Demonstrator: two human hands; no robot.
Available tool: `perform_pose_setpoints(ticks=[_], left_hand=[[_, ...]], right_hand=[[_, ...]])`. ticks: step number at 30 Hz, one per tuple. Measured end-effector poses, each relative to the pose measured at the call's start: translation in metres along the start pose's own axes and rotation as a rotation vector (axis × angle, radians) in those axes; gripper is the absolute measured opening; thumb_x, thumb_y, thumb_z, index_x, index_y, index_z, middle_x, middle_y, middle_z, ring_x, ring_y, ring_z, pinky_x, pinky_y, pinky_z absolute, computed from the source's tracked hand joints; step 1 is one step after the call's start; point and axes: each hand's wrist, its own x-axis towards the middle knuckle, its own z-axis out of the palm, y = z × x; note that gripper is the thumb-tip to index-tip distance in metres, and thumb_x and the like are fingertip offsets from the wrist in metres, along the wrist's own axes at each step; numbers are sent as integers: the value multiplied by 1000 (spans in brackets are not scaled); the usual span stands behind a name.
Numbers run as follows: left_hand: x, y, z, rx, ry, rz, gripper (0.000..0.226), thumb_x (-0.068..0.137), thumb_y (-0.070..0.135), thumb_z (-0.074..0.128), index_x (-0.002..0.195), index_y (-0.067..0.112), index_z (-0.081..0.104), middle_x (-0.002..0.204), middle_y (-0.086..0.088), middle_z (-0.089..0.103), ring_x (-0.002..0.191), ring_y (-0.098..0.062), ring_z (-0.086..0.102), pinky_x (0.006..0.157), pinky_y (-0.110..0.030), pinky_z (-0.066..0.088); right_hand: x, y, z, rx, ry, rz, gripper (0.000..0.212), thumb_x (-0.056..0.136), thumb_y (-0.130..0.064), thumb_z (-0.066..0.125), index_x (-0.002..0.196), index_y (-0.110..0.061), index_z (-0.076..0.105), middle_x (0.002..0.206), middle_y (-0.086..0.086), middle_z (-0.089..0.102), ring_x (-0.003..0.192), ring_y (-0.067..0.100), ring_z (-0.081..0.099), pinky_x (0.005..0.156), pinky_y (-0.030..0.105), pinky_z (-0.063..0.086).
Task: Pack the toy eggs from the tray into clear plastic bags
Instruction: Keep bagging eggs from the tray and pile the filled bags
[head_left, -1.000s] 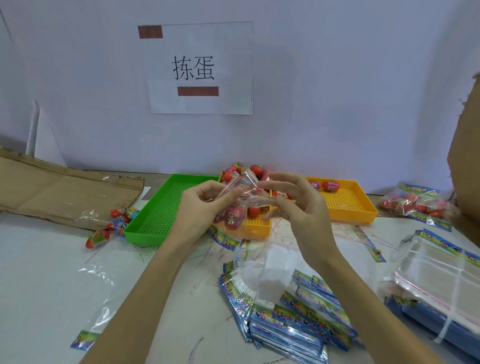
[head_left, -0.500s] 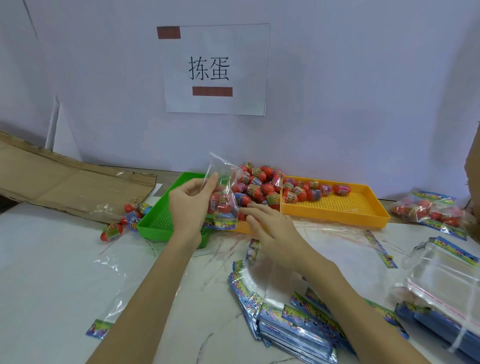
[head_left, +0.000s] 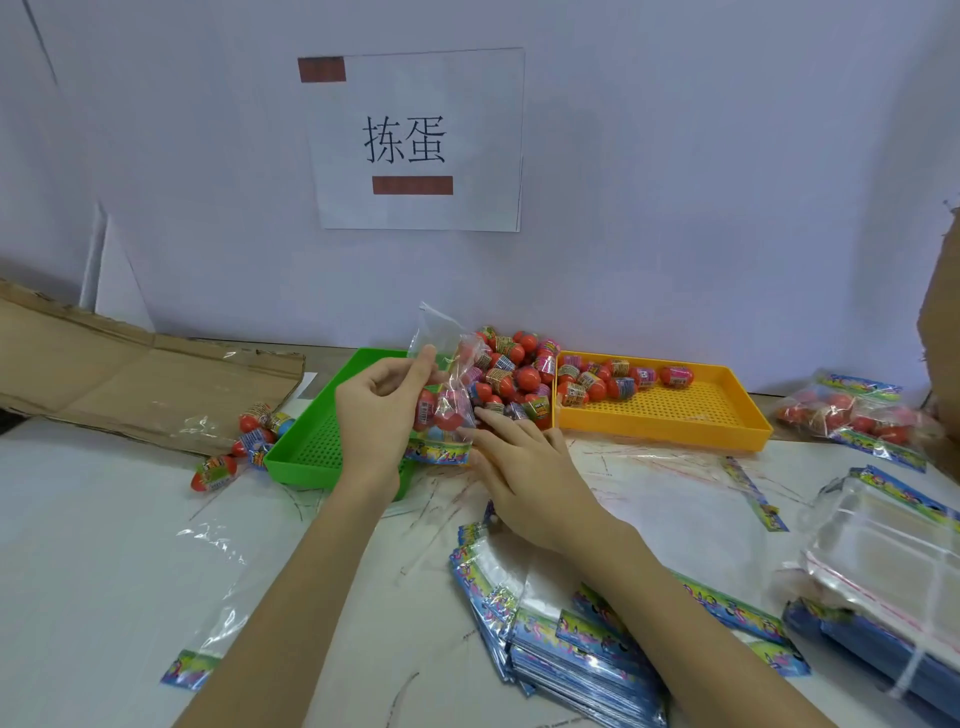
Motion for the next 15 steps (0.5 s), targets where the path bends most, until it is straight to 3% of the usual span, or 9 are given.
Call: perform_pose_setpoints(ticks=[3,6,11,15], left_hand=[[-2,2,1,8,-28,5,24,95,33,77,91,10,80,85,1,81,83,-13,77,86,-38,63],[-4,3,2,13,-52,19,22,95,34,77,90,13,80,86,0,81,87,-19,78,94,-51,61],[-5,2,2,30,-119,30,19,94,33,78,90,15,81,87,0,82,84,-15,78,93,-54,61],[-6,-1,3,102,-246,45,15,93,30,79,94,15,80,89,-2,82,90,-21,78,93,-54,60]], right_hand=[[0,1,-3,104,56,-8,37,111,-35,39,143,-29,56,157,-10,43,143,12,37,107,34,25],[0,2,-8,283,191,-4,29,107,-22,53,135,-20,61,141,-5,54,129,14,49,107,35,40],[0,4,-23,496,429,124,21,98,-13,70,117,-19,66,114,-4,65,96,4,60,82,13,47],[-6,8,-43,700,628,197,17,99,-12,69,112,-21,64,104,-5,65,88,3,62,68,13,49]])
